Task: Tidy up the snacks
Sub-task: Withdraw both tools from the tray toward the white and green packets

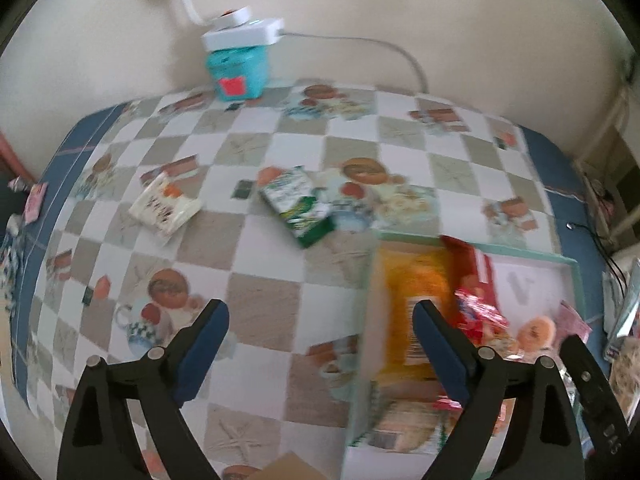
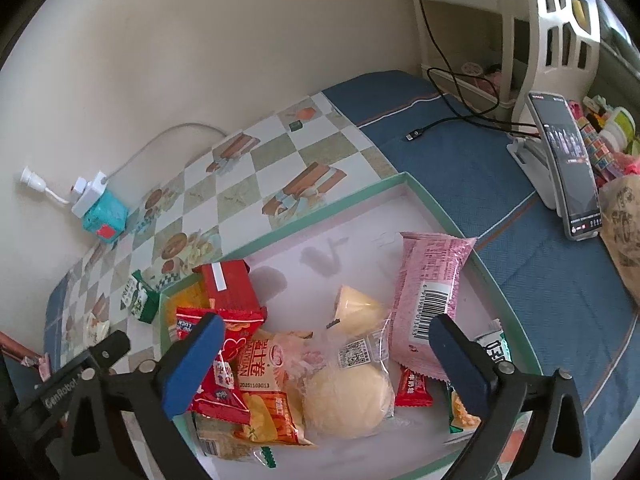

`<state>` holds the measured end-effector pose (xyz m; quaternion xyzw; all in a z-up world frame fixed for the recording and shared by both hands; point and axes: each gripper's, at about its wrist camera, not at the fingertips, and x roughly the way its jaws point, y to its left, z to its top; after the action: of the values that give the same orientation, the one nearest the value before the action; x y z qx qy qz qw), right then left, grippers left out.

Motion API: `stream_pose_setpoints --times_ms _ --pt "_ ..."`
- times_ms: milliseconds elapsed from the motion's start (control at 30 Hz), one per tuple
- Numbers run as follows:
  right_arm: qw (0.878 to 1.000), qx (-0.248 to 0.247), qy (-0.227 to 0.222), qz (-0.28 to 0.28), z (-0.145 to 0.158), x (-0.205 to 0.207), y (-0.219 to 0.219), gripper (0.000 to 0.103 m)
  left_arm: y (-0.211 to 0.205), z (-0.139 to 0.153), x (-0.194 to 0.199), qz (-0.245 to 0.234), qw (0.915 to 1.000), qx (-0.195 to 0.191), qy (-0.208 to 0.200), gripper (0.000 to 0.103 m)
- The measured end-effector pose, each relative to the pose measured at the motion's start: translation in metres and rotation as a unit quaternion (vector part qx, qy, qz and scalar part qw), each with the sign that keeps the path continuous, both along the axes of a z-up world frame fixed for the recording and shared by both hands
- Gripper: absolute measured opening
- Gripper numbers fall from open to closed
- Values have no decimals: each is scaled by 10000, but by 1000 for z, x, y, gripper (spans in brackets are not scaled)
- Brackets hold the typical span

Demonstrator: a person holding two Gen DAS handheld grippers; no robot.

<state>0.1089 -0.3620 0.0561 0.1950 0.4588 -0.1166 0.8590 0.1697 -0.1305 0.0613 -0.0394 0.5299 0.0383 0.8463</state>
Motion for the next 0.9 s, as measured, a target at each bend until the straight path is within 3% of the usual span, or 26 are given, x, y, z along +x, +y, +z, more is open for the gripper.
stream_pose_setpoints --times_ms 433,900 --pt "9988 -257 16 408 10 10 37 103 88 -12 -5 912 9953 167 279 94" --pt "9926 -191 -9 1201 19 19 125 103 177 0 -28 1591 9869 144 202 94"
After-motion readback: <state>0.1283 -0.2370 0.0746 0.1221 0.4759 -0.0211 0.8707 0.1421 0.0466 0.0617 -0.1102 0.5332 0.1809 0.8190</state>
